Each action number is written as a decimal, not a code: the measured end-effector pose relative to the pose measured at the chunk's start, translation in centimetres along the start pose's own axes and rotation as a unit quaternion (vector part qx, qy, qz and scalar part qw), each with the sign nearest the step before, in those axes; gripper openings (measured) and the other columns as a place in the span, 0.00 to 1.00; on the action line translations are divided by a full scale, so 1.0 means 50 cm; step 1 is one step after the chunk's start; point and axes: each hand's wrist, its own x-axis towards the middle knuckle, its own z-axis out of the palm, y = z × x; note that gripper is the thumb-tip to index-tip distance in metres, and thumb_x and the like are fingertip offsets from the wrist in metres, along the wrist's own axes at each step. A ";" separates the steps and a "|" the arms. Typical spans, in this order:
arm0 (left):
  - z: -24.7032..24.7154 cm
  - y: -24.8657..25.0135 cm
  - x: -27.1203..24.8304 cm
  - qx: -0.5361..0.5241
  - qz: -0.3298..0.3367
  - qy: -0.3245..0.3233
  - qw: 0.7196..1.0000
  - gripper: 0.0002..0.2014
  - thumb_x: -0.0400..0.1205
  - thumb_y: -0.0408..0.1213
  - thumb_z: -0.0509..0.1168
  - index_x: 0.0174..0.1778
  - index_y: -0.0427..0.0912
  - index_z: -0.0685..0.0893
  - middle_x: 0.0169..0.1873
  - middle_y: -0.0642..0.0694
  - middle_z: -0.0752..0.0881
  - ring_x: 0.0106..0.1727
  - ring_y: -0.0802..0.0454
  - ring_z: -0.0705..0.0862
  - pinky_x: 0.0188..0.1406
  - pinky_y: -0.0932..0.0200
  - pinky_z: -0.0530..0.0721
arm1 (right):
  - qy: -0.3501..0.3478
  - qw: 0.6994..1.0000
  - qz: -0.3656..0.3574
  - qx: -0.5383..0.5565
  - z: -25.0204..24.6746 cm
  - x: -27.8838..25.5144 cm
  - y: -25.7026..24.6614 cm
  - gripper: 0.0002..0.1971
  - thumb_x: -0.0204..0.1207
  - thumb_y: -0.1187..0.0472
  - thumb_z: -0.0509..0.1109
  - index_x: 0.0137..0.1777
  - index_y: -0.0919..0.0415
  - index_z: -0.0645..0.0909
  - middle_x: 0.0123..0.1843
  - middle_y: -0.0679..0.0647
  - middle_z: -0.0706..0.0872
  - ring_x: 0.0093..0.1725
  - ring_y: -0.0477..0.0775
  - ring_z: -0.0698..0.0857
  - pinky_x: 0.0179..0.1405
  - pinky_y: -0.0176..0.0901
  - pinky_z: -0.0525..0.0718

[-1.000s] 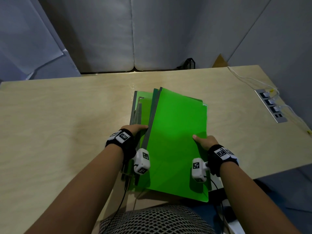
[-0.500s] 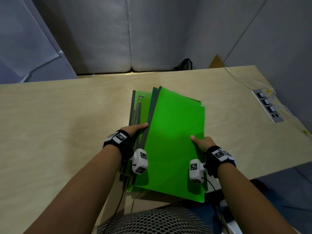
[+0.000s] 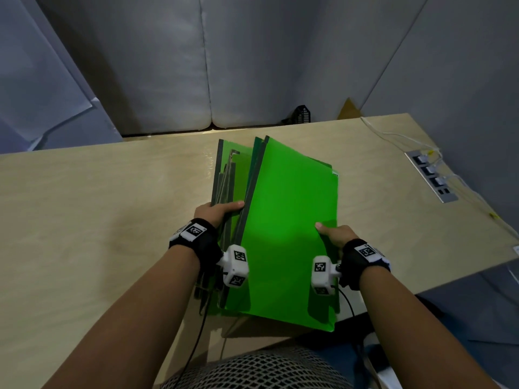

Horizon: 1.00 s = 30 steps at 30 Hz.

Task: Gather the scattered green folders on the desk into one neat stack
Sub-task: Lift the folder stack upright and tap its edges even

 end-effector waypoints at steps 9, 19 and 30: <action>-0.025 0.097 -0.037 -0.067 0.188 -0.034 0.979 0.21 0.68 0.37 0.80 0.55 0.38 0.84 0.42 0.41 0.89 0.38 0.45 0.88 0.32 0.59 0.86 | 0.116 0.962 -0.154 0.193 -0.096 -0.045 -0.109 0.41 0.72 0.57 0.76 0.79 0.71 0.60 0.78 0.69 0.69 0.74 0.68 0.73 0.73 0.64 0.71; -0.121 0.134 -0.039 -0.045 0.231 -0.120 0.965 0.20 0.68 0.31 0.78 0.52 0.48 0.82 0.51 0.40 0.88 0.51 0.40 0.89 0.47 0.44 0.89 | 0.289 0.889 -0.236 0.266 -0.265 -0.096 -0.143 0.20 0.71 0.63 0.75 0.62 0.53 0.78 0.56 0.53 0.84 0.54 0.60 0.83 0.60 0.56 0.81; -0.129 0.117 -0.048 -0.074 0.262 -0.105 0.956 0.17 0.71 0.25 0.75 0.48 0.49 0.81 0.44 0.45 0.88 0.47 0.42 0.86 0.42 0.52 0.85 | 0.442 0.828 -0.143 0.313 -0.268 -0.124 -0.161 0.27 0.80 0.59 0.65 0.78 0.60 0.64 0.79 0.62 0.69 0.76 0.66 0.71 0.75 0.61 0.67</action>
